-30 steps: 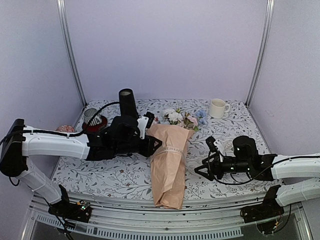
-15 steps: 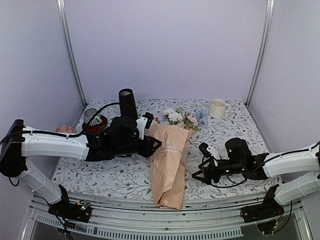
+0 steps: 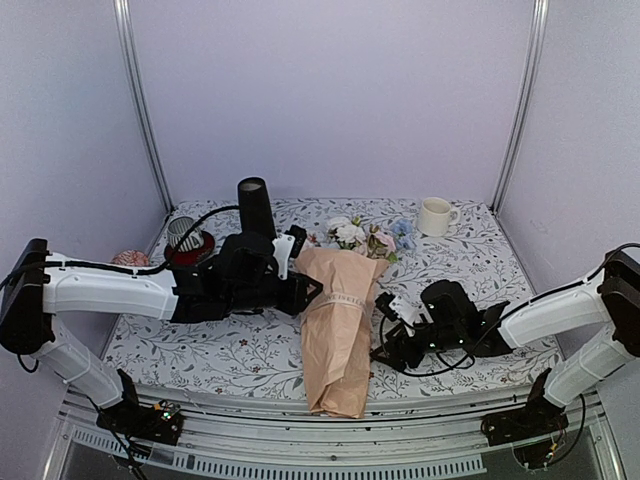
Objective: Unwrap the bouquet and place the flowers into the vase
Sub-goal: Pick up the untied ribbon from the center of the board.
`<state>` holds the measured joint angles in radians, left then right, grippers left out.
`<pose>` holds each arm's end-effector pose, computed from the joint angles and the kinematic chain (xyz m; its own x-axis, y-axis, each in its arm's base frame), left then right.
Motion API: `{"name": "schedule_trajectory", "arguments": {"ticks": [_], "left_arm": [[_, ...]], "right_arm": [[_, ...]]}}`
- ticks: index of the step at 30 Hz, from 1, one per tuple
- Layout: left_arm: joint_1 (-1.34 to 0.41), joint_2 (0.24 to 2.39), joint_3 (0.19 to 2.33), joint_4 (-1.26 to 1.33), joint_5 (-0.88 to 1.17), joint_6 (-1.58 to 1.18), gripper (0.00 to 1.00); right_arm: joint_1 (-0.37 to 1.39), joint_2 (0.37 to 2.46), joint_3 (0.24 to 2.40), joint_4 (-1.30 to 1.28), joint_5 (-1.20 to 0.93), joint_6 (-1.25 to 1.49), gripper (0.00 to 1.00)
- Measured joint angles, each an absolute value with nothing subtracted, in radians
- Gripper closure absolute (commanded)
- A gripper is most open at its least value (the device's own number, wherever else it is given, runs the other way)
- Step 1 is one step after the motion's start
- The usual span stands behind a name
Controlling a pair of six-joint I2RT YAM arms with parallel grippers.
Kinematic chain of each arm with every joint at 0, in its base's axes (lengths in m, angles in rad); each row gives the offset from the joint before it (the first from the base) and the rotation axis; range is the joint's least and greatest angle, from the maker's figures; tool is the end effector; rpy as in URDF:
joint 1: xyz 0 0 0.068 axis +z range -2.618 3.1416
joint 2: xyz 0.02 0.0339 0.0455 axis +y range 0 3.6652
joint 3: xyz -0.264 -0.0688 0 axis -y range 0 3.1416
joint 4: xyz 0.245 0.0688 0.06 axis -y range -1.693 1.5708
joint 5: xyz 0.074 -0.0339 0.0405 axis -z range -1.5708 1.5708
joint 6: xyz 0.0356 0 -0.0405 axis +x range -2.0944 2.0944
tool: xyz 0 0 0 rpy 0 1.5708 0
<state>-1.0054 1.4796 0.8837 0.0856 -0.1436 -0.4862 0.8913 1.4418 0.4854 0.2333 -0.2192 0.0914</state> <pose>0.1799 -0.2740 0.2352 -0.5906 0.0676 -0.8041 0.5574 0.7547 -0.3459 0.1560 0.2054 0.1377 -0.4927 -0.4682 -0.7335 -0.8202 0.5315 0.2117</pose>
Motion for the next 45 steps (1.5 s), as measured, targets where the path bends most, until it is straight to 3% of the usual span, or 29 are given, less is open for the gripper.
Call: {"name": "schedule_trajectory", "arguments": {"ticks": [4, 9, 11, 23, 45], "left_arm": [[-1.006, 1.48, 0.881, 0.085, -0.145, -0.488, 0.65], [-1.006, 1.479, 0.878, 0.084, -0.149, -0.488, 0.65], [-1.006, 1.479, 0.876, 0.084, -0.152, -0.488, 0.65], [-1.009, 1.464, 0.874, 0.084, -0.138, -0.481, 0.64], [-1.124, 1.501, 0.984, 0.084, -0.118, -0.359, 0.59]], "right_arm": [[0.896, 1.511, 0.533, 0.233, -0.165, 0.075, 0.49], [0.897, 1.553, 0.577, 0.232, -0.151, 0.048, 0.87], [0.897, 1.555, 0.582, 0.228, -0.152, 0.043, 0.96], [0.897, 1.353, 0.593, 0.166, -0.159, 0.038, 0.96], [0.897, 1.272, 0.946, -0.125, -0.178, 0.022, 0.94]]}}
